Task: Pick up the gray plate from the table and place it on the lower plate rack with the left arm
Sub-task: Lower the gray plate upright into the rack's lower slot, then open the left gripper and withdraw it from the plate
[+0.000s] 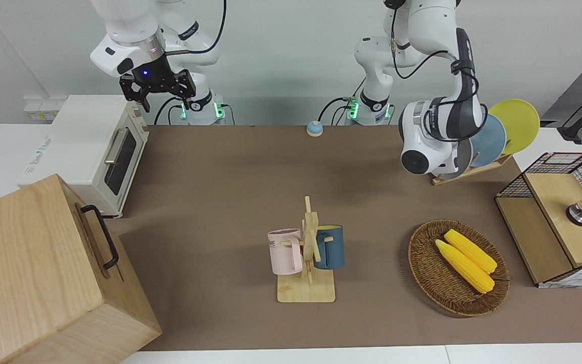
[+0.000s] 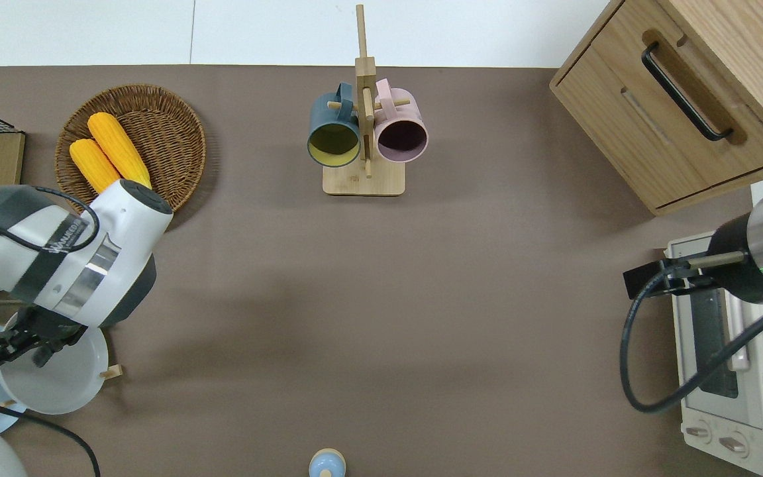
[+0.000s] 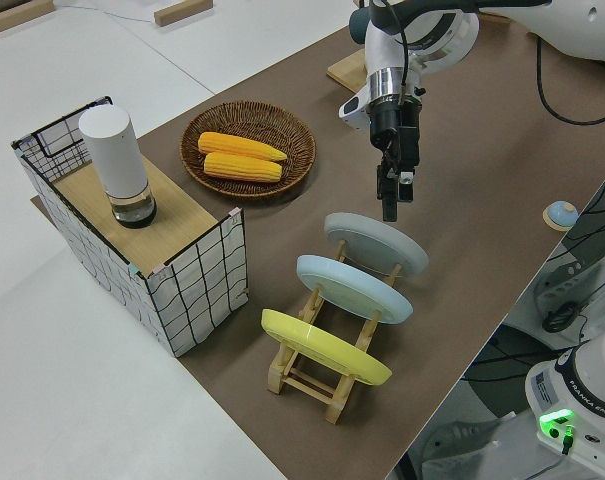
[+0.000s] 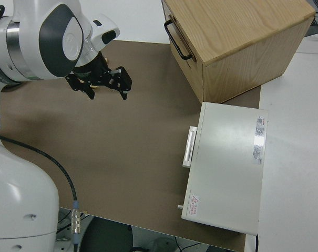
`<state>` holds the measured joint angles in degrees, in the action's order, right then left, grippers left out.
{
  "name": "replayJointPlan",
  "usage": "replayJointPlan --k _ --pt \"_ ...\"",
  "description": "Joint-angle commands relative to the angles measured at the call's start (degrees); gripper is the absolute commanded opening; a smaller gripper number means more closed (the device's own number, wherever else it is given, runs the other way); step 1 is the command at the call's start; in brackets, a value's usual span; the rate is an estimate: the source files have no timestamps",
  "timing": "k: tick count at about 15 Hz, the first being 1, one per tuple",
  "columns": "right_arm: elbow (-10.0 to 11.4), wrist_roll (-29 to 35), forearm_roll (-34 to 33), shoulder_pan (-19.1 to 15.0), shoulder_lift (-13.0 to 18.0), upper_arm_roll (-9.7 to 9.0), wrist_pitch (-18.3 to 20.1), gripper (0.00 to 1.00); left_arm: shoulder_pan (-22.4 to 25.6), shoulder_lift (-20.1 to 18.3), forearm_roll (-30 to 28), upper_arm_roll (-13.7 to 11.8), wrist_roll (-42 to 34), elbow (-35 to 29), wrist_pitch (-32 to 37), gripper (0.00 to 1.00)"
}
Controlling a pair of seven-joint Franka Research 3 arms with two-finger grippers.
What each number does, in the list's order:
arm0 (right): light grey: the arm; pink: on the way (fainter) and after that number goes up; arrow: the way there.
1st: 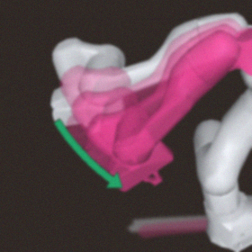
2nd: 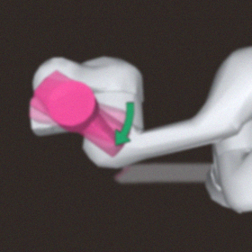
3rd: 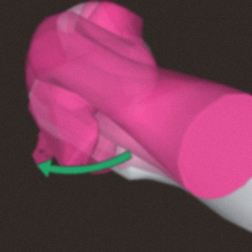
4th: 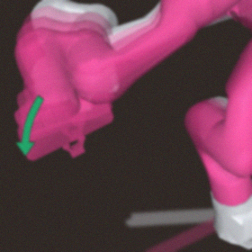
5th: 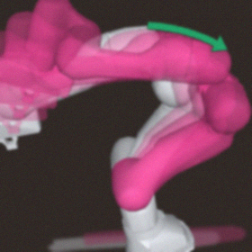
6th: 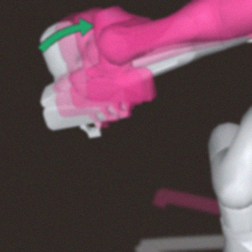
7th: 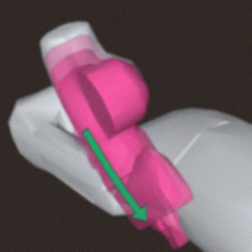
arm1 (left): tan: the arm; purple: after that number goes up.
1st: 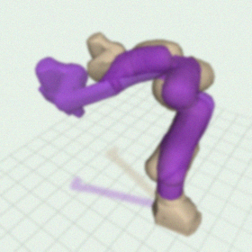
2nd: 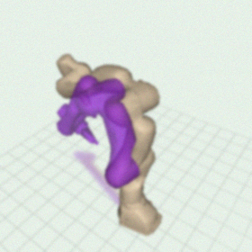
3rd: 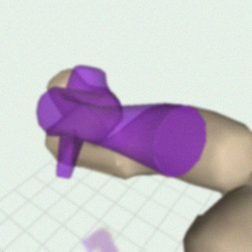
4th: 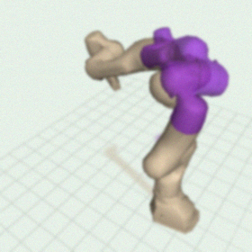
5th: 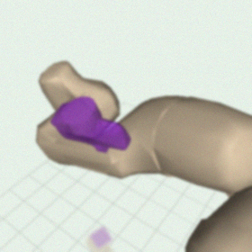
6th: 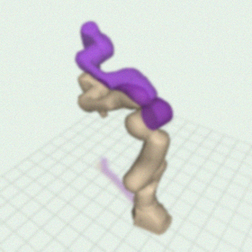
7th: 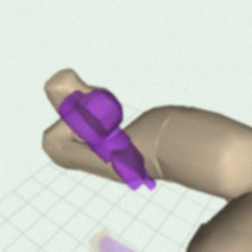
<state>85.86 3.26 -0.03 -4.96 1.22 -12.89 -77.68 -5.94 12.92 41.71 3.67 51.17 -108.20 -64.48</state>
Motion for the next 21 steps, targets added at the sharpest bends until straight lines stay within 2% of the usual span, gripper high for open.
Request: replayJointPlan --k 1,5,8,11,14,18,21 --pt "-0.35 -0.19 0.21 -0.84 0.27 -0.38 0.87 0.987 -0.92 -2.63 -8.46 -0.25 -5.02 9.65 -0.55 0.98" --pt "-0.35 -0.19 0.21 -0.84 0.27 -0.38 0.87 0.99 -0.92 -6.41 -16.12 0.02 -6.26 15.03 -5.29 0.99" --pt "-0.35 -0.19 0.21 -0.84 0.27 -0.38 0.87 0.987 -0.83 -8.87 -17.97 1.95 -6.08 15.56 -7.67 0.99" --pt "-0.35 -0.19 0.21 -0.84 0.27 -0.38 0.87 0.987 -0.65 -11.15 -19.11 2.48 -8.79 15.56 -10.74 0.99" --pt "-0.35 -0.19 0.21 -0.84 0.27 -0.38 0.87 0.987 0.66 -14.67 -24.11 2.13 -19.23 15.56 -13.38 0.99" --pt "-0.35 -0.19 0.21 -0.84 0.27 -0.38 0.87 0.987 2.77 -17.49 -30.17 1.69 -35.66 15.13 -17.51 0.99" --pt "-0.35 -0.19 0.21 -0.84 0.27 -0.38 0.87 0.987 3.39 -18.11 -33.43 1.6 -41.92 15.04 -19.71 0.99"
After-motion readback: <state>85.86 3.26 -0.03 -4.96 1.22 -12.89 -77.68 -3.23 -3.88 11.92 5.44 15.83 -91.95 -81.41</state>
